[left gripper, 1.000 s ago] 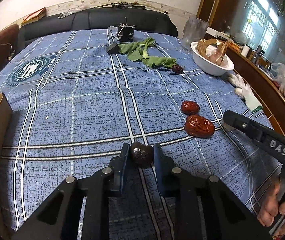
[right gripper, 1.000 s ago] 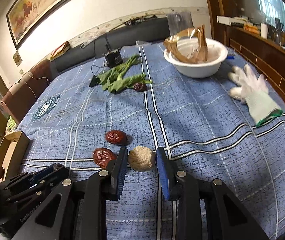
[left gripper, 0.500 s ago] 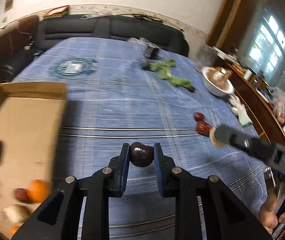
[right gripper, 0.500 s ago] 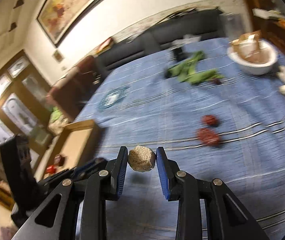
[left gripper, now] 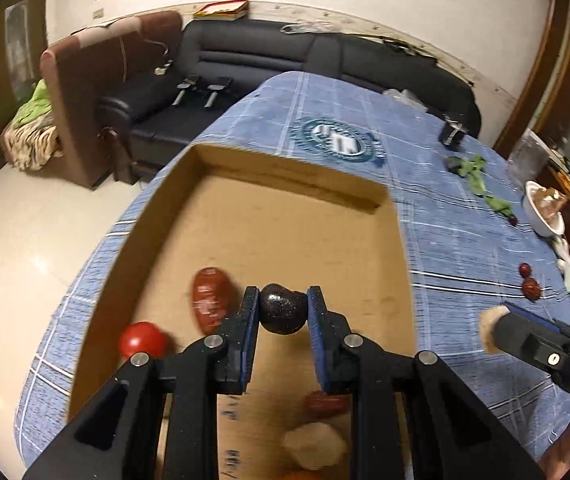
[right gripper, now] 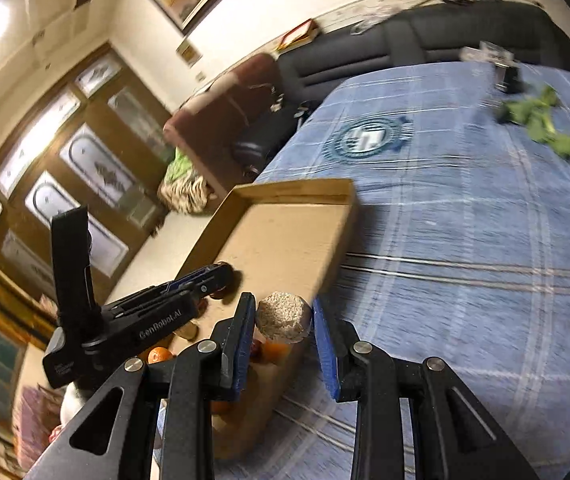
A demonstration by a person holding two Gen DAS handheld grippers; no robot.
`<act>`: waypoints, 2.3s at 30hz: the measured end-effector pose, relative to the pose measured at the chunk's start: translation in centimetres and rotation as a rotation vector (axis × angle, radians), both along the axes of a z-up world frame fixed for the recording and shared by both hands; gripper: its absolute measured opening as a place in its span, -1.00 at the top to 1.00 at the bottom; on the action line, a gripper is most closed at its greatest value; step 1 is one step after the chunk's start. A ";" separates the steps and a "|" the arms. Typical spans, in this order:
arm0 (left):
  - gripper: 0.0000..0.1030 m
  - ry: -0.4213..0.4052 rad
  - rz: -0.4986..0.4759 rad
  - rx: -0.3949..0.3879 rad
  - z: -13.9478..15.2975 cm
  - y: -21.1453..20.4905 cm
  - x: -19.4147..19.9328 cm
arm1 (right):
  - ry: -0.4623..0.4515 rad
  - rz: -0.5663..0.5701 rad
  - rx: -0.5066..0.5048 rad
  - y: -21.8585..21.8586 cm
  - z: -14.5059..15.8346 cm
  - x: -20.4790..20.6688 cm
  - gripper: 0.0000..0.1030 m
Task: Organize fruits
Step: 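Carry the black fruit and beige ball into the box and open both grippers, then return both grippers to the two remaining red dates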
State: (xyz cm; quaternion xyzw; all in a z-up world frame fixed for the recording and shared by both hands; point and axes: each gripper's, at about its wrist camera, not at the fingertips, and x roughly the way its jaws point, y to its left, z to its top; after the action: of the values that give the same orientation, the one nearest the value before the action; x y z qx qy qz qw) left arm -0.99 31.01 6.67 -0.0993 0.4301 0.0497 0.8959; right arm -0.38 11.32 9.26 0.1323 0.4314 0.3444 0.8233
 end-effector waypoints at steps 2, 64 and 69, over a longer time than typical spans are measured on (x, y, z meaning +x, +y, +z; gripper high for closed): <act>0.56 0.018 0.012 -0.003 -0.7 0.7 0.2 | -0.021 0.015 -0.047 2.0 -0.3 0.5 0.36; -0.33 -0.070 -0.288 0.117 1.3 -19.6 -8.1 | -0.029 -0.511 -0.227 -24.2 -2.7 1.8 0.21; -0.33 -0.059 -0.304 0.105 0.8 -19.8 -7.6 | 0.012 -0.507 -0.278 -22.8 -4.2 6.1 0.21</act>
State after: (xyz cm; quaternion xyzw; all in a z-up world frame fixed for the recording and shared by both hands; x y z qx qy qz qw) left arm -8.62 11.18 7.49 0.0123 0.4107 -0.0668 0.9092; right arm 5.69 -11.51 5.04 0.1238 0.4324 0.0644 0.8908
